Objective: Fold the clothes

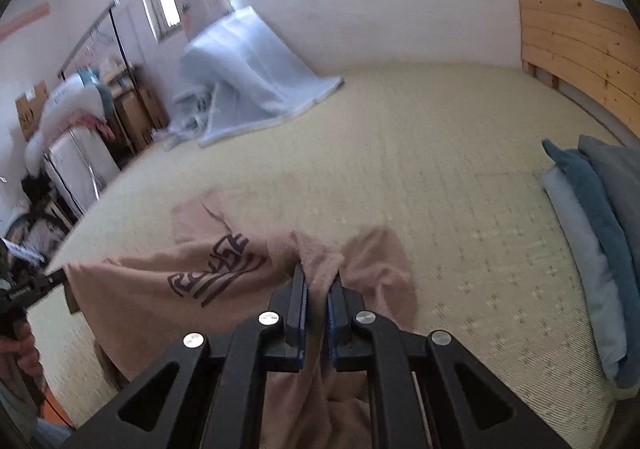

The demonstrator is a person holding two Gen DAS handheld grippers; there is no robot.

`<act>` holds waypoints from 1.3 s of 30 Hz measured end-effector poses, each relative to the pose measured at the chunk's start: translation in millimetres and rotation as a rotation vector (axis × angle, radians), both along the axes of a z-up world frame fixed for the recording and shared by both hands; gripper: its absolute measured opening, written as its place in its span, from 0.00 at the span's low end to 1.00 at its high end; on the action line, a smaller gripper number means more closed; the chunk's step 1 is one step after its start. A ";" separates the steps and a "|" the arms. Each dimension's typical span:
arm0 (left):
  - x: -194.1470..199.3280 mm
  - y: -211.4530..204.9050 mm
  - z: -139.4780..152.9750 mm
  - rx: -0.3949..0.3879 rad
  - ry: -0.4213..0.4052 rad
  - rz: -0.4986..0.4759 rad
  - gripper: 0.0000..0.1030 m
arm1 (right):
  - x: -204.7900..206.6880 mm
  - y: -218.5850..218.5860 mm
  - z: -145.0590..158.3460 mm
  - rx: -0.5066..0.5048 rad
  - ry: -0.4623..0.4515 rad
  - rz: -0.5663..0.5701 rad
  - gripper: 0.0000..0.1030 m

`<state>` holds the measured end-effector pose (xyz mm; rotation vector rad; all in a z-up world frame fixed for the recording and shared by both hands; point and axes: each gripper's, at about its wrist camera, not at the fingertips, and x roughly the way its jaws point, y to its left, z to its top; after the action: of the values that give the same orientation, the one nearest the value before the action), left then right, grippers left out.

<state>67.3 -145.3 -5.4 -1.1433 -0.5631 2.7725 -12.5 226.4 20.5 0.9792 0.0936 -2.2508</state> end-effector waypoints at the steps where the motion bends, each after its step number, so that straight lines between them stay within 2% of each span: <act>1: -1.3 3.8 -1.5 -0.021 -0.011 -0.010 0.05 | -0.9 0.9 -3.1 0.019 -0.003 -0.004 0.07; 5: -4.7 11.6 -6.3 -0.078 -0.042 -0.009 0.05 | -2.8 3.9 -9.1 0.039 -0.025 0.003 0.07; 9: -6.3 8.5 -10.4 -0.083 -0.067 0.026 0.05 | -0.4 4.3 -11.7 0.050 -0.035 0.034 0.08; 14: -8.3 8.1 -12.6 -0.087 -0.080 0.040 0.05 | 0.9 8.6 -11.3 0.024 -0.052 0.034 0.09; 19: -8.6 13.8 -12.5 -0.098 -0.077 0.035 0.05 | -6.3 16.0 -9.0 -0.068 -0.086 0.007 0.09; 23: -11.0 14.9 -14.7 -0.092 -0.086 0.027 0.07 | -12.7 14.7 -11.3 -0.074 -0.096 -0.040 0.09; 26: -10.4 10.8 -14.4 -0.045 -0.078 0.017 0.22 | -17.1 8.9 -16.5 0.002 -0.093 -0.092 0.15; 27: -10.3 8.5 -14.2 -0.027 -0.076 0.018 0.31 | -18.0 6.8 -17.7 0.036 -0.085 -0.110 0.19; 28: -9.8 5.4 -14.2 -0.008 -0.075 0.024 0.41 | -17.2 5.1 -16.9 0.066 -0.062 -0.123 0.27; 30: -8.6 -0.1 -14.1 0.027 -0.073 0.039 0.48 | -13.4 3.4 -11.6 0.095 -0.004 -0.139 0.40; 31: -7.8 -3.9 -14.0 0.052 -0.072 0.047 0.51 | -11.1 4.2 -7.1 0.084 0.021 -0.141 0.45; 34: -5.1 -15.1 -14.7 0.143 -0.071 0.068 0.54 | -1.2 6.5 8.9 0.028 0.091 -0.150 0.48; 39: -6.2 -22.8 -23.7 0.277 -0.100 0.067 0.56 | 24.9 -16.6 21.6 -0.068 0.109 0.025 0.49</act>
<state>61.1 -168.1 -29.1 -1.2210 -0.9776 2.5921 12.4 209.8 42.1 0.8156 0.0756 -2.2681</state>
